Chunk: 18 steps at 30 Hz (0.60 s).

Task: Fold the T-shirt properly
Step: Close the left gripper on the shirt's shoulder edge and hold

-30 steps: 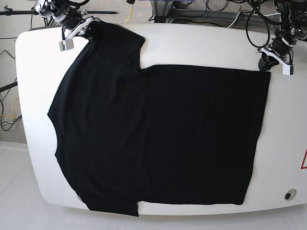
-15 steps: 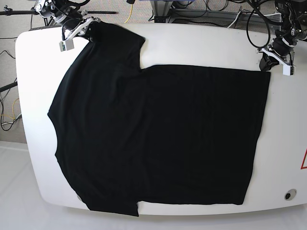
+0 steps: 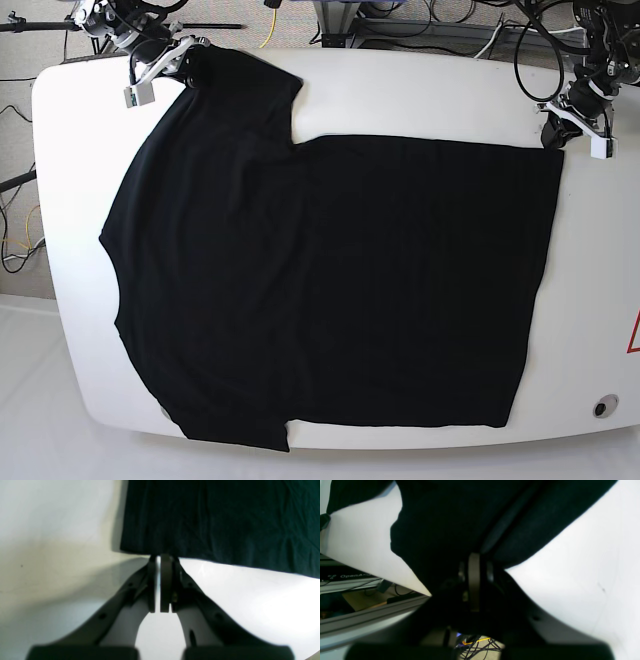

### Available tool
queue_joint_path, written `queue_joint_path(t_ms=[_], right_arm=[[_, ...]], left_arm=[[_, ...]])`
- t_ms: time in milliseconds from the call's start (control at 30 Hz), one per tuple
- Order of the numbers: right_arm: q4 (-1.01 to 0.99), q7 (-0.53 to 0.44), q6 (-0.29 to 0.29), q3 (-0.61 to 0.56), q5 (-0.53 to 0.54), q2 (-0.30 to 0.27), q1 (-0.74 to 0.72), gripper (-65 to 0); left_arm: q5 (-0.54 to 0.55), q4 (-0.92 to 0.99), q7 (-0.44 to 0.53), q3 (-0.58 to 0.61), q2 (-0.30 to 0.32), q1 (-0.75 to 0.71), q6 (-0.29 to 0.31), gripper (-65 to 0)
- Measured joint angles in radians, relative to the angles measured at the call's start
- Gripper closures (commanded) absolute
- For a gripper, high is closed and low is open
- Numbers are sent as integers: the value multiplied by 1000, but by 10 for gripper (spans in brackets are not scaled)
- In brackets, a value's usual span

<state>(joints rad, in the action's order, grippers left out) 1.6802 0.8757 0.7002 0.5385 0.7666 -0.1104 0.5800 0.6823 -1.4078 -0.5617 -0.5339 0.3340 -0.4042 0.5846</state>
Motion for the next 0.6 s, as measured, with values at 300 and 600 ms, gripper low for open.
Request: queue_joint_path(t_ms=[300,600], right_arm=[[1,0,0,-2,-3,0,0,0],[8,5,0,-2,-4,0,0,0]], left_arm=[[-1,1,-2,0,0,0,0,-13],[0,-21,-15,-2,2,-11,0,-198]])
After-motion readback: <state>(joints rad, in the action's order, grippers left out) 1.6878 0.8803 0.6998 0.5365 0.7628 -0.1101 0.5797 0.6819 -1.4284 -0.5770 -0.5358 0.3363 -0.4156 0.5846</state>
